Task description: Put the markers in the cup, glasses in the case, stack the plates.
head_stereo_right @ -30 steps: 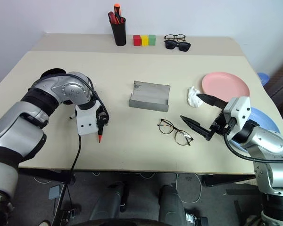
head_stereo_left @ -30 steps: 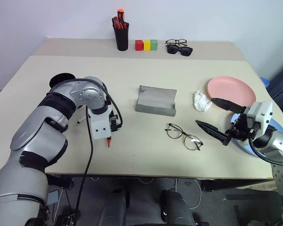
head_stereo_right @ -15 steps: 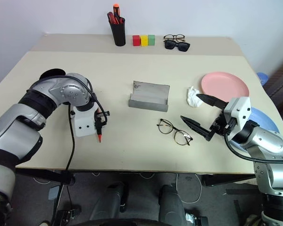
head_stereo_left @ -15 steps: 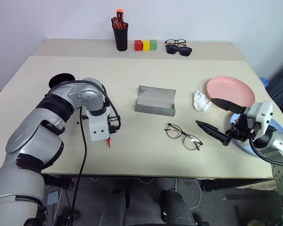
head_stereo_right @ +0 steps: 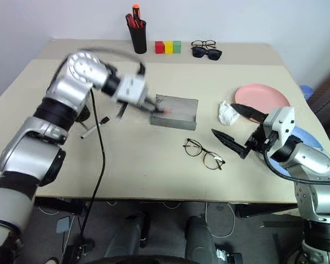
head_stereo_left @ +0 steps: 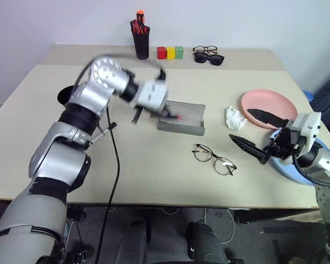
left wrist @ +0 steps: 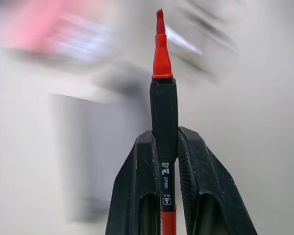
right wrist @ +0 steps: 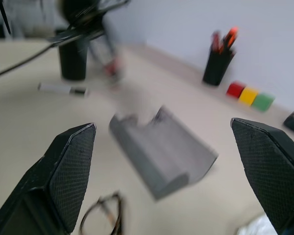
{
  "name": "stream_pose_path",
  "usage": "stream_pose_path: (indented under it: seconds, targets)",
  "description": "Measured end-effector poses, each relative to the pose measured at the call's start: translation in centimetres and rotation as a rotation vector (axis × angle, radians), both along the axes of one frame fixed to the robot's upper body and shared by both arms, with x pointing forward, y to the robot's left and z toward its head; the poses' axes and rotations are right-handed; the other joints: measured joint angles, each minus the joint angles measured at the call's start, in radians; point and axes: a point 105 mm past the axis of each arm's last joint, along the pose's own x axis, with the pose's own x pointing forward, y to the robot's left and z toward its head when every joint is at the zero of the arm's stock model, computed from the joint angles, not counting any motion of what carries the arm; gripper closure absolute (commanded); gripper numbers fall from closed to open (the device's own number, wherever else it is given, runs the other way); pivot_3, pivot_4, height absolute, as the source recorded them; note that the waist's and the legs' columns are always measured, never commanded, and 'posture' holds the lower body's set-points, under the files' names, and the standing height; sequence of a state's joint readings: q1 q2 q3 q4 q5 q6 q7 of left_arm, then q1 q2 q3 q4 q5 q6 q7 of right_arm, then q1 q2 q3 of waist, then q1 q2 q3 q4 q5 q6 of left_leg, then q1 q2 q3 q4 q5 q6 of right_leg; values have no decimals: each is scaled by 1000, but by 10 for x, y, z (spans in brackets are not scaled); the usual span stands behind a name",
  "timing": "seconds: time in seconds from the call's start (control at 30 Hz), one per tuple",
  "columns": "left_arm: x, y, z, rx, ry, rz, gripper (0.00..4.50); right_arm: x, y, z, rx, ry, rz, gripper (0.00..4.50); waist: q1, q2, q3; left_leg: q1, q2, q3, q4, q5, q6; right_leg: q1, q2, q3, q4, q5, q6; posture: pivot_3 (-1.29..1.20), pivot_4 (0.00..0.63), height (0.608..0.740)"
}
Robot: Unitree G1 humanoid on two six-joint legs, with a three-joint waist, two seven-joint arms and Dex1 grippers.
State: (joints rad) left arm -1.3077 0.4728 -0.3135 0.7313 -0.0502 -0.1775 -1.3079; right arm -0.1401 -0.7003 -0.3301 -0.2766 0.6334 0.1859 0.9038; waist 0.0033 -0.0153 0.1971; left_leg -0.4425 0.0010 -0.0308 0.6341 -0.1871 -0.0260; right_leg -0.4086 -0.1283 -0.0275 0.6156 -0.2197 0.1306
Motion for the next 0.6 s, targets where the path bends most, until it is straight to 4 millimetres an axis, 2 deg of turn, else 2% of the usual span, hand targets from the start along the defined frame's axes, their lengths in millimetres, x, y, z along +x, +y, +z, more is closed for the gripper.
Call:
stream_pose_path:
  seconds: [0.03, 0.13, 0.23, 0.3, 0.43, 0.5, 0.6]
  targets:
    - [9, 0, 19, -149, -19, 88, 4463, 2, 0, 5, 21, -9, 7, 0, -3, 0, 0, 1, 0, 0, 0, 0, 0, 0, 0, 0, 2, 0, 1, 0, 150, 740]
    - [32, 11, 52, -528, -61, 321, 4463, 2, 1, 13, 49, -11, 52, 0, -6, 0, 0, 1, 0, -1, 0, 0, 0, 0, 0, 0, 4, 0, 2, 0, 150, 740]
    - [42, 31, 69, -805, -132, 510, 4463, 1, 5, 13, 46, 18, 114, 0, -6, 0, 0, 1, 0, -1, 0, 0, 0, 0, 0, 0, 4, 0, 3, 0, 150, 740]
    - [44, 46, 68, -959, -194, 666, 4463, 0, 15, 13, 39, 52, 206, 0, -9, 0, 0, 1, 0, -1, 0, 0, 0, 1, 0, 0, 4, 0, 3, 0, 150, 740]
    - [47, 60, 43, -1143, -184, 957, 4463, 0, 37, 16, 25, 92, 360, 0, -9, 0, 0, 1, 0, -1, 1, 0, 0, 1, 1, 0, 3, 1, 4, 0, 150, 740]
    - [44, 75, 35, -1248, -186, 1117, 4463, 4, 47, 18, 25, 97, 419, 0, -9, 0, 0, 1, -1, -1, 1, 0, 0, 1, 1, 0, 3, 1, 4, 0, 150, 740]
    - [39, 99, 32, -1302, -238, 1295, 4463, 9, 57, 17, 35, 108, 475, 0, -13, 0, 0, 1, 0, -1, 0, 0, 0, 1, 1, 0, 3, 1, 4, 0, 150, 740]
